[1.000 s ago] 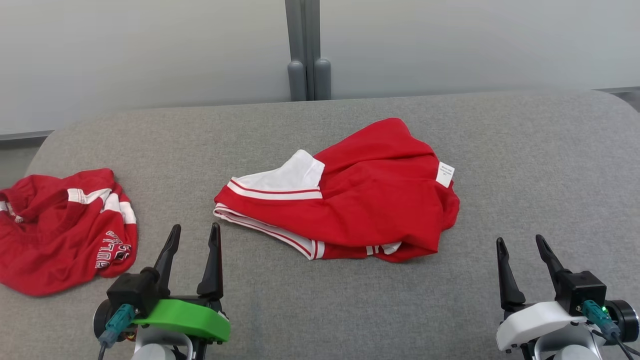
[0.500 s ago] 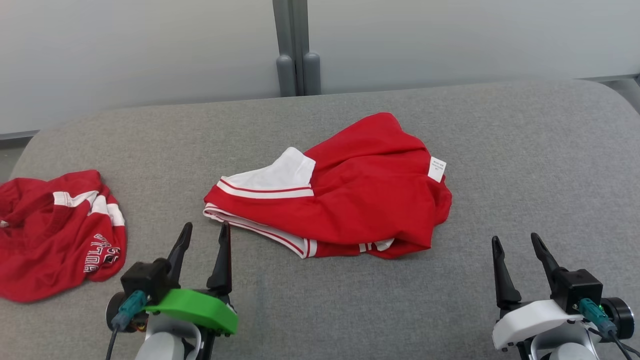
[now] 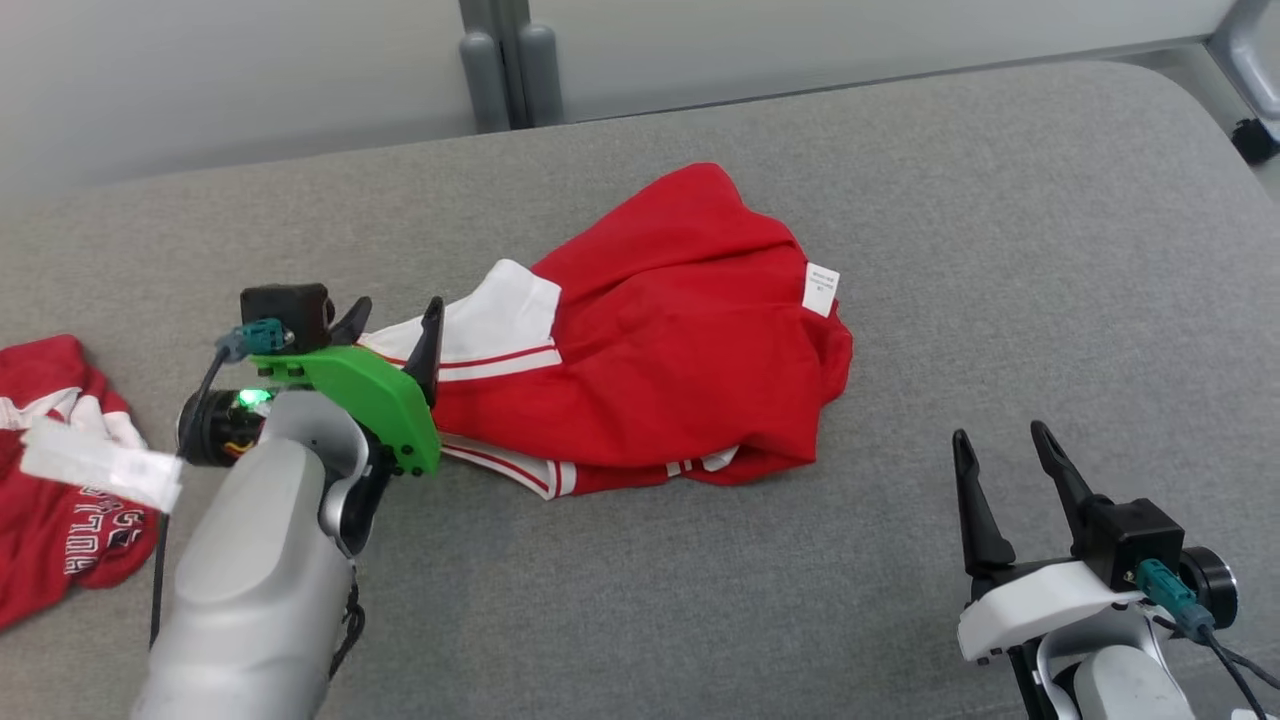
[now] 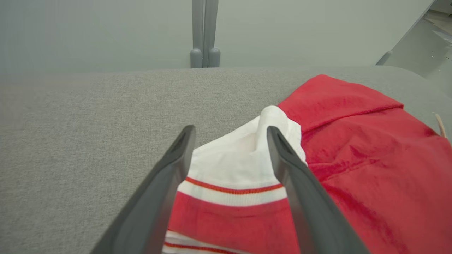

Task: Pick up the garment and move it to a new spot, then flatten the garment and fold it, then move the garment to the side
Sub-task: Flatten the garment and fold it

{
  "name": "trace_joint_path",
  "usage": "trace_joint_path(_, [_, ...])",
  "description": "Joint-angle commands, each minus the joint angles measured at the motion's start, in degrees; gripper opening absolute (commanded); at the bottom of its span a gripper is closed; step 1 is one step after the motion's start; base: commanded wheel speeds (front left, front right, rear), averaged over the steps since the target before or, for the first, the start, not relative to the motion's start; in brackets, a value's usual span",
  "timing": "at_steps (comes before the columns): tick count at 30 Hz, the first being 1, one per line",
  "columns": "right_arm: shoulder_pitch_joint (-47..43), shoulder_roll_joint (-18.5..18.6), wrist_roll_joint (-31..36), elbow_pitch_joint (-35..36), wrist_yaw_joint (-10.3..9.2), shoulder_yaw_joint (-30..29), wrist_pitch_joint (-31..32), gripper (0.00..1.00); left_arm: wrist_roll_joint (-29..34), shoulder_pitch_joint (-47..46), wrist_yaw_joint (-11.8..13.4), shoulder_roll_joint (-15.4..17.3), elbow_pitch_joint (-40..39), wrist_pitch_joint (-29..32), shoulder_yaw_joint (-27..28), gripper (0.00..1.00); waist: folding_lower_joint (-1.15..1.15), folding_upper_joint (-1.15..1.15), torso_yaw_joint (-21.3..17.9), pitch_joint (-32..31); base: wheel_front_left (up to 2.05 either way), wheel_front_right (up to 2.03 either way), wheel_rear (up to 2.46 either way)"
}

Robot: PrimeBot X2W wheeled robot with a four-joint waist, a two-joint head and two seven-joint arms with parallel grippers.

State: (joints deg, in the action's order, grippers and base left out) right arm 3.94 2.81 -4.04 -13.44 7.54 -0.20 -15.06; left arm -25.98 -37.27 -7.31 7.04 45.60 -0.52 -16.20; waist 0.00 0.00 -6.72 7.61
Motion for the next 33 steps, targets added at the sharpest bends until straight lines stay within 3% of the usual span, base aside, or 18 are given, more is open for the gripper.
trace_joint_path(1, [0.93,0.14,-0.75,0.3,-0.1,0.27,-0.18,1.0,-1.12,-2.08,-0.27,0.82,1.53,2.37,-0.32,1.0,0.0,0.0,-4.21,4.15,0.0,0.0,0.0])
trace_joint_path(10, [1.42,0.12,-1.96,0.77,-0.1,0.34,-0.18,1.0,-5.12,-8.69,-0.27,3.53,6.44,16.37,-3.87,1.0,0.0,0.0,-7.55,6.97,0.0,0.0,0.0])
trace_joint_path(18, [1.98,0.12,-2.13,0.5,-0.1,0.46,-0.18,1.0,-6.72,-9.48,-0.03,3.82,7.34,19.95,-5.12,1.0,0.0,0.0,-7.84,6.77,0.0,0.0,0.0])
trace_joint_path(19, [2.05,0.12,-2.14,0.48,-0.1,0.5,-0.19,1.0,-6.7,-9.51,0.09,3.76,7.5,19.93,-5.22,0.47,0.0,0.0,-7.85,6.72,0.0,0.0,0.0])
trace_joint_path(20, [2.02,0.13,-2.12,0.53,-0.1,0.51,-0.18,1.0,-6.43,-9.61,0.14,3.73,7.38,19.43,-5.37,0.14,0.0,0.0,-7.83,6.68,0.0,0.0,0.0])
trace_joint_path(21, [1.99,0.12,-2.1,0.57,-0.1,0.49,-0.19,1.0,-6.53,-9.58,0.14,3.58,7.46,19.36,-5.39,0.0,0.0,0.0,-7.8,6.65,0.0,0.0,0.0])
trace_joint_path(33, [0.81,0.15,-0.63,0.91,-0.1,-1.03,-0.18,1.0,-8.63,-7.47,-0.22,1.34,1.32,13.15,-8.24,0.0,0.0,0.0,-2.02,4.79,0.0,0.0,0.0])
